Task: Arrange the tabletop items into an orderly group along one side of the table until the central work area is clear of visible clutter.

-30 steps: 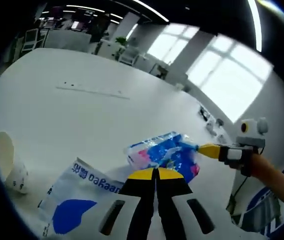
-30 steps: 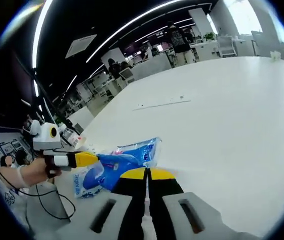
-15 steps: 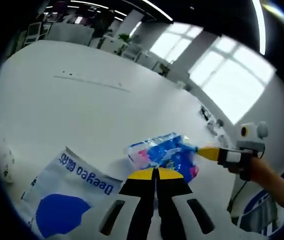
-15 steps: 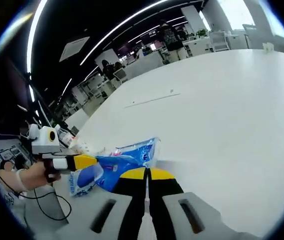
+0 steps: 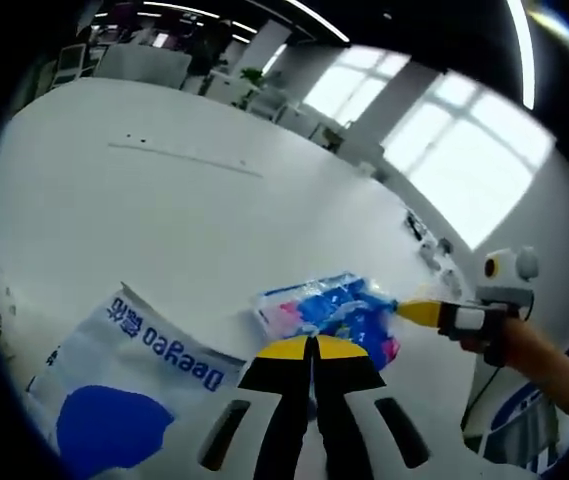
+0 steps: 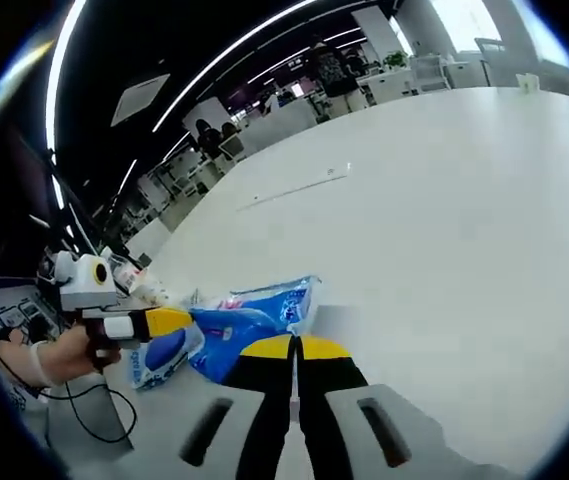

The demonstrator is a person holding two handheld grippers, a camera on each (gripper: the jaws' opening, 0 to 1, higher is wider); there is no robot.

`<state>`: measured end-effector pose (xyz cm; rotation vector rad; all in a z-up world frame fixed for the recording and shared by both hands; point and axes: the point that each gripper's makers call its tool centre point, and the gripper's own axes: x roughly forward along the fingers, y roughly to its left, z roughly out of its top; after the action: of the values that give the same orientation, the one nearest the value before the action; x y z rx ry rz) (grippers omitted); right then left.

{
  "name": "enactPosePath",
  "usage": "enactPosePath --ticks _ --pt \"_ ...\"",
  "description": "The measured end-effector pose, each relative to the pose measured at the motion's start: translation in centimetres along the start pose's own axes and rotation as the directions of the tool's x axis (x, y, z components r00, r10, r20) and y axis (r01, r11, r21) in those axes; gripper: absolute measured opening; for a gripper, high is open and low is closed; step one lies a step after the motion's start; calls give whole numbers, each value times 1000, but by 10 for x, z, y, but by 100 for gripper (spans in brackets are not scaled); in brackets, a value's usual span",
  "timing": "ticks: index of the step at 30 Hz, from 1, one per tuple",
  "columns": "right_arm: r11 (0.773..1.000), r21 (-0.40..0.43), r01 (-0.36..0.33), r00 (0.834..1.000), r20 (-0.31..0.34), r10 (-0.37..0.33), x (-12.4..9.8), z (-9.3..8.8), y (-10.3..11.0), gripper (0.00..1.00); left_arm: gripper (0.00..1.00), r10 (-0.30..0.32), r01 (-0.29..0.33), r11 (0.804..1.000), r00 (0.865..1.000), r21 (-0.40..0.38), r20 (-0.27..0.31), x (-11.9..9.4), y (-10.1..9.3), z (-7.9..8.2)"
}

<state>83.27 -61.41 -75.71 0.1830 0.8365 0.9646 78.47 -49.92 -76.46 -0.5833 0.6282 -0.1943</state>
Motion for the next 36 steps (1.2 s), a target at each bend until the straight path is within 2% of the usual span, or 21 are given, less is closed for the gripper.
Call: enactPosePath --ticks 6,13,23,26,36 --pt "1000 12 4 1000 17 -4 -2 5 -3 0 0 -1 1 1000 1000 7 9 6 0 5" --pt "1000 29 11 1000 21 -12 -2 3 -10 0 0 -5 5 1000 1000 -12 17 13 3 8" --pt "998 62 24 999 28 -26 -1 -3 -18 0 0 -11 12 1000 1000 -25 4 17 2 -1" --pt "996 83 14 1000 21 -16 1 -7 -19 0 0 -14 13 999 1000 -50 -9 18 5 -5" --pt "994 109 25 999 21 -28 -1 -13 -22 0 0 -27 26 998 1000 -62 -16 20 5 -9"
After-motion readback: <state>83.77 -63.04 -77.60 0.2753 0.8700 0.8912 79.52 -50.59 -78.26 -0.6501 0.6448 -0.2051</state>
